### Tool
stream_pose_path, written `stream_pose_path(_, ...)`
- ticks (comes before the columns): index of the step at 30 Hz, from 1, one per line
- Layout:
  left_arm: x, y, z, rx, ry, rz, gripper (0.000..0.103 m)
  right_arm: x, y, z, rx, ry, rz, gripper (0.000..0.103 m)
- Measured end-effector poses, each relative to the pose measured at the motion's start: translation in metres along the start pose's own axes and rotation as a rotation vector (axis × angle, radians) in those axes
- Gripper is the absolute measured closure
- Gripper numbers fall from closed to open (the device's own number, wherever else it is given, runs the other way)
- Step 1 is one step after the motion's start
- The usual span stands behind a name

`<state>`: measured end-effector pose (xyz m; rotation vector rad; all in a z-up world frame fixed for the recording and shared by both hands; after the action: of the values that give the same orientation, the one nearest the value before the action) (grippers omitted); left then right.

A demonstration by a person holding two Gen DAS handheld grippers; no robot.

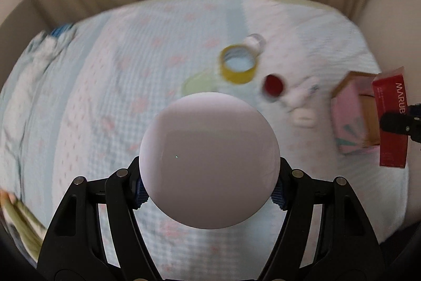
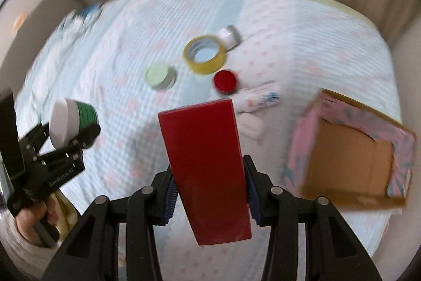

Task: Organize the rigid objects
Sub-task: 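Carry both into the cardboard box and open both tools to release them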

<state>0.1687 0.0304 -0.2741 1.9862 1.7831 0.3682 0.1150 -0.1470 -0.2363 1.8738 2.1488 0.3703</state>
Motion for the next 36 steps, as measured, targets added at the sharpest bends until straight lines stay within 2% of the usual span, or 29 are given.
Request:
stream_pose_path(4, -0.054, 0.024, -0.019, -0.025, -0.067, 0.085, 0.035, -0.034, -0.009, -0.034, -0.033, -0.046, 0.075, 0.062)
stream_pose_path(8, -0.119, 0.047, -0.027, -0.043, -0.141, 0.135, 0.035, -0.091, -0.017, -0.061, -0.057, -0.074, 0.201, 0.062)
stream_pose_path(15, -0.232, 0.069, -0.008, -0.013, -0.254, 0.262, 0.035, -0.202, -0.036, -0.081, -0.076, -0.13, 0.412, 0.062)
stream_pose_path(19, -0.293, 0.078, 0.023, 0.041, -0.289, 0.323, 0.035, -0.251, -0.04, -0.067, -0.051, -0.139, 0.489, 0.062)
stream_pose_path(22, -0.324, 0.079, 0.05, 0.086, -0.297, 0.355, 0.035, -0.281, -0.043, -0.053, -0.032, -0.135, 0.535, 0.062)
stream_pose_path(28, -0.361, 0.078, 0.122, 0.184, -0.305, 0.383, 0.035, -0.324, -0.044, -0.003, 0.021, -0.113, 0.599, 0.062)
stream_pose_path(36, -0.382, 0.056, 0.208, 0.286, -0.27, 0.397, 0.035, -0.352, -0.051, 0.069, 0.145, -0.056, 0.75, 0.062)
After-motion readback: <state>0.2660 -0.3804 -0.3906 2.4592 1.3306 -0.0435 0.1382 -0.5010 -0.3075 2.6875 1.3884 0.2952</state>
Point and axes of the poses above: each gripper's, at about its wrist camera, not at the fingertips, and z roughly the way its jaws point, x to its left, y to its top, the point moved 2 cm from there along z, roughly the way its jaws point, and after that the axes turned 9 degrees about -y, right-handed, at the moved point
